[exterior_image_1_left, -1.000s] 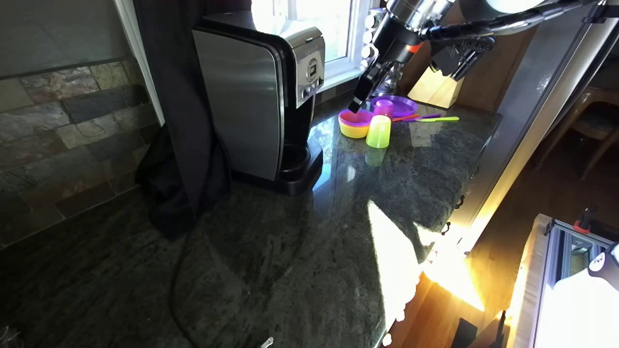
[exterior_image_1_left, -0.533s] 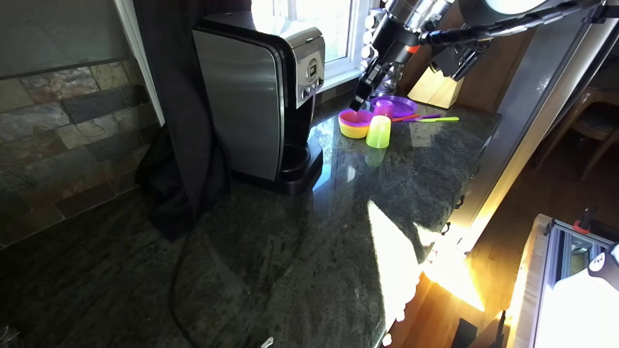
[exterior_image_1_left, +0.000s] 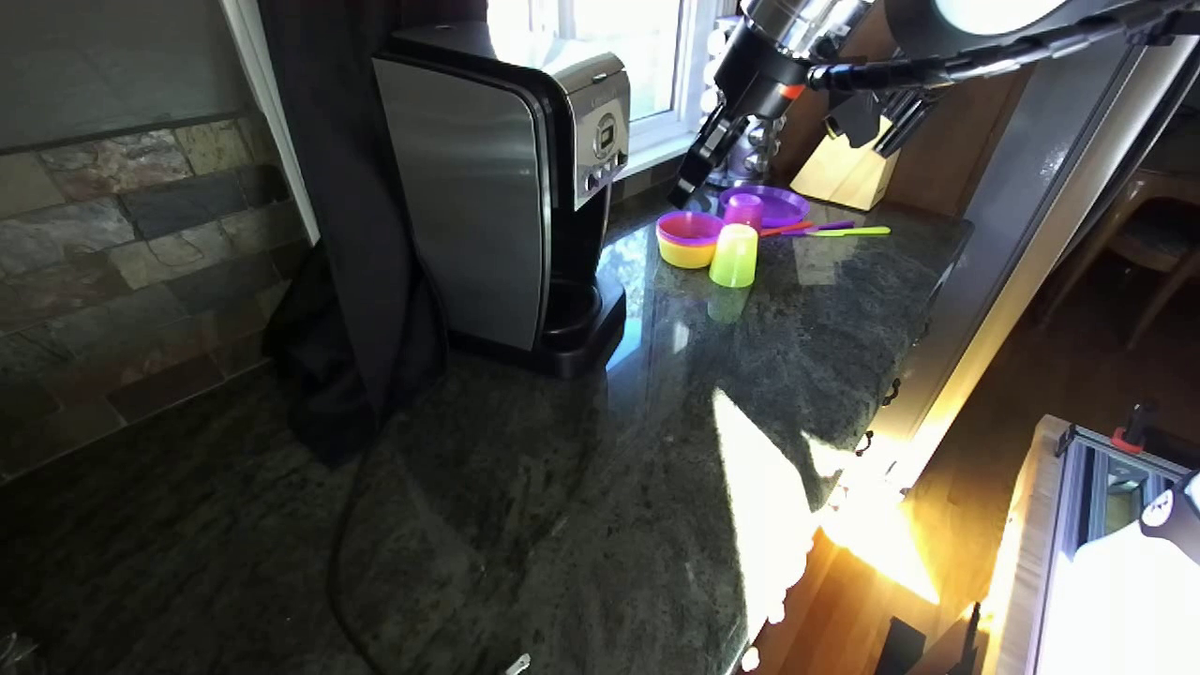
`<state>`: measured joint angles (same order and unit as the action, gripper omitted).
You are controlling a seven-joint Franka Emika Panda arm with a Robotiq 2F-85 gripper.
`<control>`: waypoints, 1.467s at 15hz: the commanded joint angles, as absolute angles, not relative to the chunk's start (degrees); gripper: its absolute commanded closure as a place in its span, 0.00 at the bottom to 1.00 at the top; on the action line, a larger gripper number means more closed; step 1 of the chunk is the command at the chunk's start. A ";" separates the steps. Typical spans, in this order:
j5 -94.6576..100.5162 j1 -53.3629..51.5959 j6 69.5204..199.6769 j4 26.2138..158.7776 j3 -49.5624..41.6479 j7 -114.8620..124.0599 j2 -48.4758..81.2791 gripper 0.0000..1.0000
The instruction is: Press a button on the coffee maker
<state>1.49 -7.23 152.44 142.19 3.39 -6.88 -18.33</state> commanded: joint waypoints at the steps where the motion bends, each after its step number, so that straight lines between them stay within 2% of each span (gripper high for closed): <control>1: 3.72 -6.11 155.72 141.28 4.31 -6.16 -16.49 1.00; 22: 3.23 -7.06 157.57 134.05 5.25 -6.31 -9.82 1.00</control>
